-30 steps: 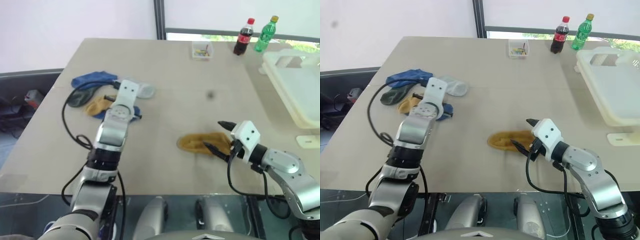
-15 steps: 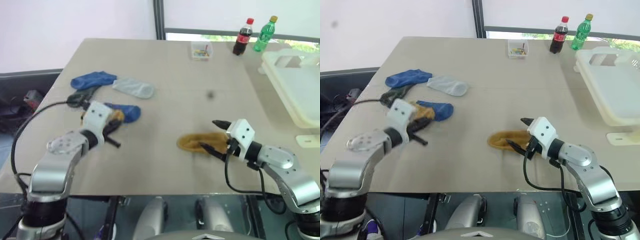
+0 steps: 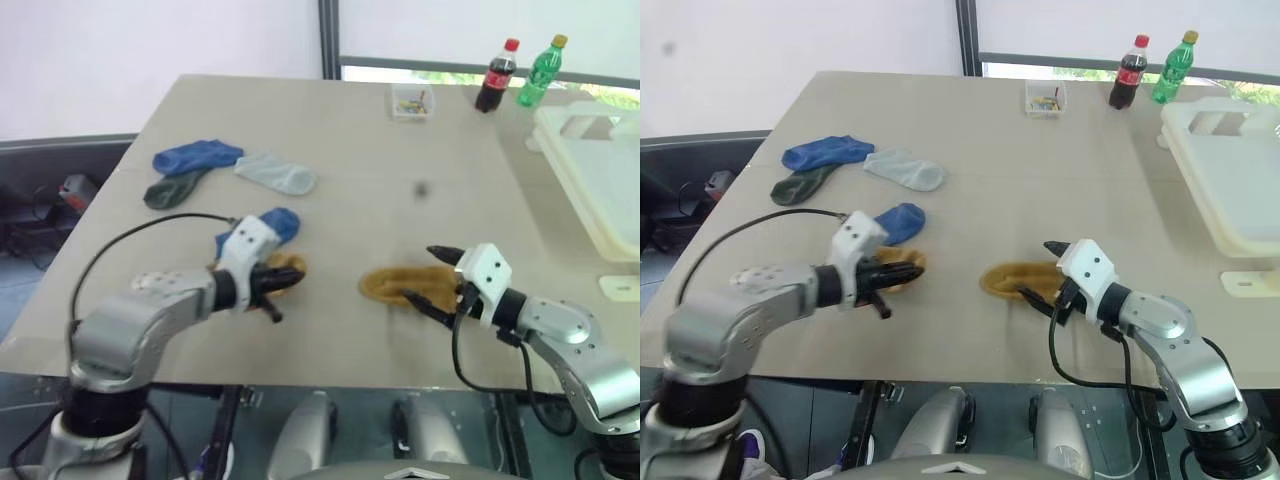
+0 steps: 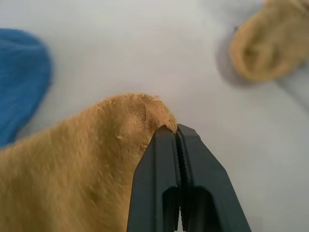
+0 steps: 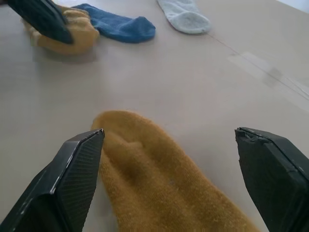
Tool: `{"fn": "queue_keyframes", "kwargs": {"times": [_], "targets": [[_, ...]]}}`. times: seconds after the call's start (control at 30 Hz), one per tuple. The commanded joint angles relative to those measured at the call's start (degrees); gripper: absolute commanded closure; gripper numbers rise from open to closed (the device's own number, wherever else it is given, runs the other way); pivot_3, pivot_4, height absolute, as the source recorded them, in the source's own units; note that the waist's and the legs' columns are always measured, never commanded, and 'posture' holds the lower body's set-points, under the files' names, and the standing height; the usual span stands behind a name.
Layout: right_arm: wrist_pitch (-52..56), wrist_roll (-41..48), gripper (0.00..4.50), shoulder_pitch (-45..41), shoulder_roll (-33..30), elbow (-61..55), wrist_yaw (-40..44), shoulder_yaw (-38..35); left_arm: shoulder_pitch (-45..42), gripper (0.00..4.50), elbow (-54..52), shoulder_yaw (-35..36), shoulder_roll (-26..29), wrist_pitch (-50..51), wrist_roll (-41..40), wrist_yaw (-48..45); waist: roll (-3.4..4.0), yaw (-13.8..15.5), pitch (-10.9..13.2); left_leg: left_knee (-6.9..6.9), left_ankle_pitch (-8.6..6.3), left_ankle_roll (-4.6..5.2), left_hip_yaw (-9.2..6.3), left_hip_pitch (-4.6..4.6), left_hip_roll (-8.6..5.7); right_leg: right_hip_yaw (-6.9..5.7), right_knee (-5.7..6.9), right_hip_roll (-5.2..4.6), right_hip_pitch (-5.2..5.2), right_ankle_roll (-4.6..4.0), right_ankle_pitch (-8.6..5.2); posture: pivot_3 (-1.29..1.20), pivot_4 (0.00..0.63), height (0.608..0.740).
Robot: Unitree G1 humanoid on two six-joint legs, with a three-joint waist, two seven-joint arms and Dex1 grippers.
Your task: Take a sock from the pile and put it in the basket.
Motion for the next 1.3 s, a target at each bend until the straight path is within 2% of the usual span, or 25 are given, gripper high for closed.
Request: {"fn": "queue_keyframes", "kwargs": {"times": [0.03, 0.27, 0.43, 0.63, 0.7, 0.83, 0.93, 1.17, 1.3], "targets": [[0.33, 0.24, 0.00, 1.07, -0.73, -4.26, -1.17, -2.73, -5.14, 4.44, 11.87, -2.29, -0.26, -5.45, 9.22, 8.39, -0.01, -0.26, 0.01, 0.00, 0.00, 0.00, 0.00, 0.00, -0.01, 0.01, 0.03, 0.04, -0.02, 0.00, 0.00, 0.00, 0.150, 0.740], [0.60, 0.04, 0.00, 2.88, -0.84, -5.53, -2.35, -3.82, -8.24, 4.44, 18.83, -2.52, 4.17, -12.93, 11.63, 5.19, 0.00, -1.47, 0.00, -0.08, 0.00, 0.00, 0.09, 0.06, 0.06, 0.14, 0.01, 0.08, -0.05, -0.01, -0.01, 0.00, 0.150, 0.740], [0.55, -0.10, 0.00, 2.91, -0.52, -5.69, -2.98, -3.21, -7.62, 4.44, 17.34, -1.76, 5.70, -14.61, 10.42, 1.79, -0.01, -1.21, 0.01, -0.08, 0.00, 0.00, 0.07, 0.03, 0.04, 0.10, 0.00, 0.03, -0.05, -0.01, 0.00, 0.00, 0.150, 0.740], [0.52, 0.25, 0.00, 2.71, -0.85, -5.43, -2.64, -3.39, -2.94, 4.44, 3.71, -0.46, 8.21, -5.24, -4.43, -10.86, 0.00, -1.37, 0.02, -0.08, 0.00, 0.00, 0.08, -0.03, 0.06, 0.10, -0.05, -0.02, -0.08, -0.01, -0.01, 0.00, 0.150, 0.740], [0.60, 0.35, 0.00, 2.59, -0.93, -5.39, -2.54, -3.43, -3.77, 4.44, 3.07, -1.59, 4.93, -2.61, -4.97, -7.76, 0.01, -1.14, 0.02, -0.08, 0.00, 0.00, 0.05, -0.03, 0.06, 0.07, -0.05, -0.02, -0.07, -0.01, -0.01, 0.00, 0.150, 0.740], [0.89, 0.40, 0.00, 2.53, -1.05, -5.68, -2.52, -3.36, -8.38, 4.44, 8.42, -7.20, -3.23, -4.84, 0.39, -0.34, -0.01, -0.45, 0.02, 0.02, 0.00, 0.01, -0.01, -0.01, 0.01, 0.01, -0.03, -0.01, 0.01, 0.01, 0.00, 0.00, 0.150, 0.740], [1.41, 0.71, 0.00, 2.66, -1.16, -6.10, -2.71, -3.90, -13.43, 4.44, 17.20, -10.49, -10.50, -8.29, 5.78, 6.17, -0.02, -0.42, 0.03, 0.04, 0.00, 0.01, 0.02, 0.00, -0.01, 0.04, 0.01, 0.00, 0.01, 0.01, 0.00, 0.00, 0.150, 0.740], [2.15, 0.63, 0.00, 3.03, -1.64, -7.14, -3.13, -4.92, -23.47, 4.44, 33.26, -17.16, -22.52, -18.89, 10.51, 5.23, -0.01, 0.08, 0.02, 0.01, 0.00, 0.01, 0.06, -0.06, -0.07, 0.06, -0.03, 0.00, -0.03, 0.02, 0.00, 0.00, 0.150, 0.740], [2.52, 0.51, 0.00, 3.66, -1.84, -7.73, -3.39, -5.45, -27.63, 4.44, 40.77, -18.91, -26.06, -25.23, 13.09, 2.81, -0.02, 0.08, 0.03, 0.01, 0.00, 0.01, 0.04, -0.09, -0.21, 0.02, -0.04, -0.01, -0.03, 0.02, 0.00, 0.00, 0.150, 0.740]]}}
